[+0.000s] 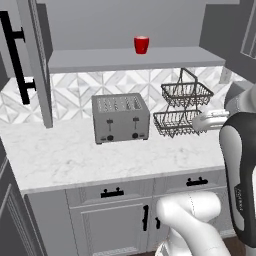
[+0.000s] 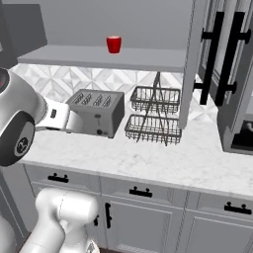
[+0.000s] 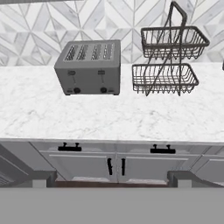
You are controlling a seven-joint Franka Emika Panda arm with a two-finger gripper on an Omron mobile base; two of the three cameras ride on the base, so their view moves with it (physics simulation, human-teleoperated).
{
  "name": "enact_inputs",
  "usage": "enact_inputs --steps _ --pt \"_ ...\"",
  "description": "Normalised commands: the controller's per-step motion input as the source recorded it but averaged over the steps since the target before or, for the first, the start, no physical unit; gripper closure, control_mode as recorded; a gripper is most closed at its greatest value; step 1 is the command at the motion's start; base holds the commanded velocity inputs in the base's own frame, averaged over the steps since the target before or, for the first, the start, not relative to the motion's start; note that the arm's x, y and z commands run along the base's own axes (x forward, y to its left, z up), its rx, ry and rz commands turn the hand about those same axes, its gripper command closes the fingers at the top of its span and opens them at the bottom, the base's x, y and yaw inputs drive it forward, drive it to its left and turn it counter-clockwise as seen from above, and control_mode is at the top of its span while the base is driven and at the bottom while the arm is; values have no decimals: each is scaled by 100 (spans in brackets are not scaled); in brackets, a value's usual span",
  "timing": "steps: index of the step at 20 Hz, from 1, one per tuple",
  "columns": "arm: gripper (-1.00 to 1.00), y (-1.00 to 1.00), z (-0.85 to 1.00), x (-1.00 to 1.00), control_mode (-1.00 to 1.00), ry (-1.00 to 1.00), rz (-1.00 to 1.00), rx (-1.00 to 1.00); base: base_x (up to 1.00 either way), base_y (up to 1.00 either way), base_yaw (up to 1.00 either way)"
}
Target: Gather all objects into one cabinet and sort the glasses and bowls to opposite sides.
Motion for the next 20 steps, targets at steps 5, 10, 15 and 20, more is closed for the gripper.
enact_inputs --steps 5,10,15,20 --pt "-100 0 0 0 100 0 0 0 38 24 -1" --pt "-100 0 0 0 100 0 0 0 34 25 -1" --pt "-100 0 0 0 100 0 0 0 36 24 -1" --pt "-100 0 0 0 100 0 0 0 37 25 -1"
